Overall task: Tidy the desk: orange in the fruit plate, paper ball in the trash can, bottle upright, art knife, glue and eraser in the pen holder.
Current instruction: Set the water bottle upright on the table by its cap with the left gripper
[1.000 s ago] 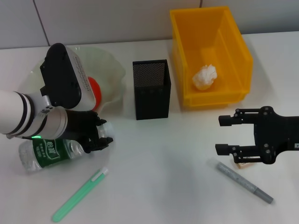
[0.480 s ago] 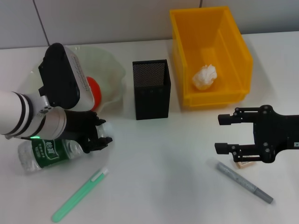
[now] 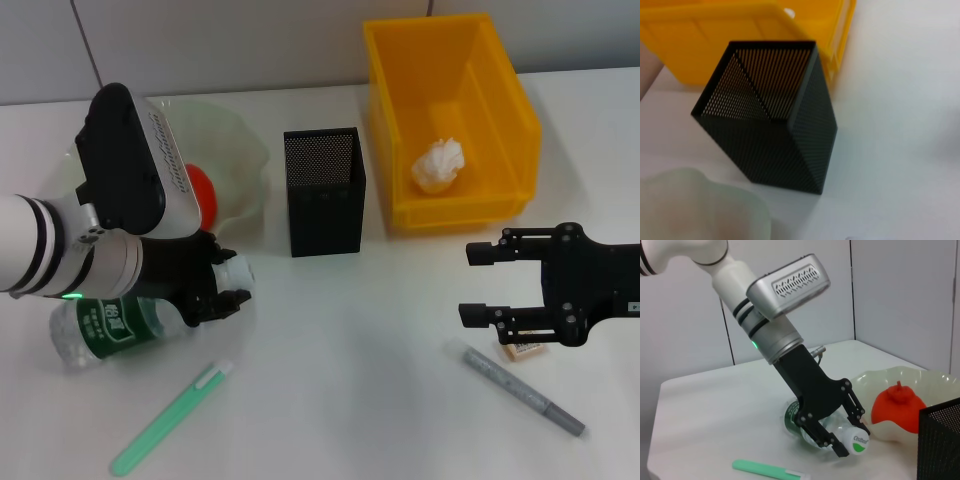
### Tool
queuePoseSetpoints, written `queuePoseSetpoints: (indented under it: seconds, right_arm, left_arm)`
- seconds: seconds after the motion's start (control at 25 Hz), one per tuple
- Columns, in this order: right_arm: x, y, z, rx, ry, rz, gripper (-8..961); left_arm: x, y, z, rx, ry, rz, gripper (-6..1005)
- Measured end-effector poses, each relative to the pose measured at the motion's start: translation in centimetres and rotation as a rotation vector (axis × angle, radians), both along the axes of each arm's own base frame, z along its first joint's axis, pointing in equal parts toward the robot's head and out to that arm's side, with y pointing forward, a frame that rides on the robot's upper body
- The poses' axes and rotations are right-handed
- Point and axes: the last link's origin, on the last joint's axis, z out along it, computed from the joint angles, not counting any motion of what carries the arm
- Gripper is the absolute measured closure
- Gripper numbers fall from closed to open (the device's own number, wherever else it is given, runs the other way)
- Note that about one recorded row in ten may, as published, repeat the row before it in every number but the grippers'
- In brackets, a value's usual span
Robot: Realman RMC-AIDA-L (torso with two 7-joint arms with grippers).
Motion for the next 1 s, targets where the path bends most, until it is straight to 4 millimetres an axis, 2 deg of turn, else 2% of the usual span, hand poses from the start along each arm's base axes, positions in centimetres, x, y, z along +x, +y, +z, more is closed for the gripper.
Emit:
queuePoseSetpoints:
  seconds: [0.56,1.0]
  right_arm:
    - [0.1,0.0,0.1,0.003,-0.003,-0.002,259]
    - [0.1,0.0,0.1,0.0,-0.002,-0.001,259]
  left_arm:
    - [1.2,-1.0,0.7,-0.005,-0.047,-0.025,550]
    - [1.4,-1.4,1.4,0.008,-0.083,-0.023,550]
